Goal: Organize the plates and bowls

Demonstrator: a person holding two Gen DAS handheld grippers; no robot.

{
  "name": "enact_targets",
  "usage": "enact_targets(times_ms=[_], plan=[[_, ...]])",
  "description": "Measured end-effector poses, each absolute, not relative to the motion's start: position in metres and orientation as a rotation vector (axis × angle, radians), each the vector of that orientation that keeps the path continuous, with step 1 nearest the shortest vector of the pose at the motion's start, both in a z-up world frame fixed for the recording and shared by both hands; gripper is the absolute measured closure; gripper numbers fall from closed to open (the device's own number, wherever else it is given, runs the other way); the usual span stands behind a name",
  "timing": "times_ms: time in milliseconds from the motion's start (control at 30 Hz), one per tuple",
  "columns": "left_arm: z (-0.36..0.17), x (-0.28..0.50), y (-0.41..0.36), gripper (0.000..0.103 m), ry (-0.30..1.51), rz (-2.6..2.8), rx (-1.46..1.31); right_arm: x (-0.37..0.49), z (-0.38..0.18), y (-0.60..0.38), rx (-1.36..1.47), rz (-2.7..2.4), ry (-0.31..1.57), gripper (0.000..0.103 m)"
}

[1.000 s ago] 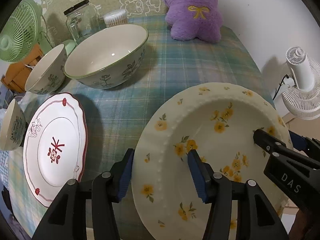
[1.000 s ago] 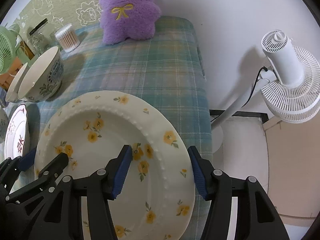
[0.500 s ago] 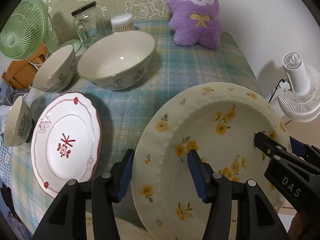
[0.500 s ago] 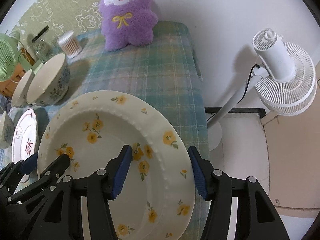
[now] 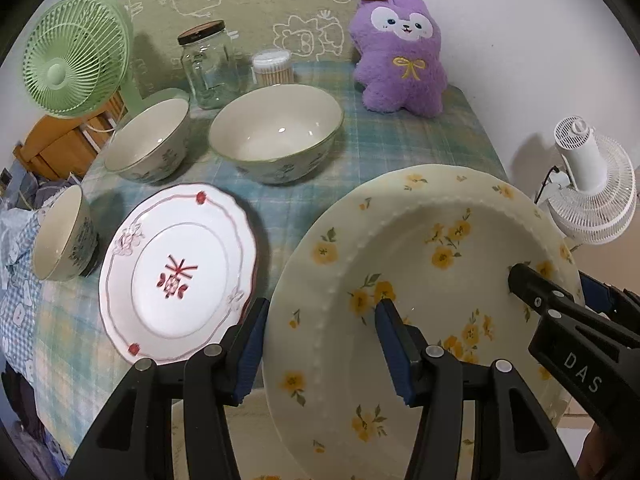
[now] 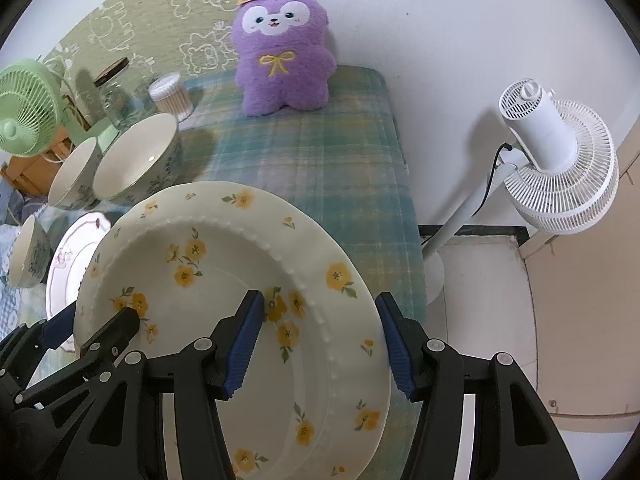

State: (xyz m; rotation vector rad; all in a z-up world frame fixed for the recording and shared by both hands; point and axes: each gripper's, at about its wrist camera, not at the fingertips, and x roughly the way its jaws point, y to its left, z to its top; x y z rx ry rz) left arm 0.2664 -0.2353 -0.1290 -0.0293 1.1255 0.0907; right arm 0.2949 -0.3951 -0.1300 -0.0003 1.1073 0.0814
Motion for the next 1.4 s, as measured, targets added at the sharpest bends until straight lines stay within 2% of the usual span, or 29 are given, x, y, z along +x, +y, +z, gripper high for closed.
enact_targets(times_ms=[733,1400], plan=[[-0.132,0.184,-0.176,0.048,1.138,0.05,-0.03,0.206,-0.13,-0.335,-0.012,0.041,1.136,0.042],[-0.158,0.13,-0.151,0.048,1.182,0.0,0.037,0.142,-0.163,-0.305,0.025,-0.016,1.201,0.042]])
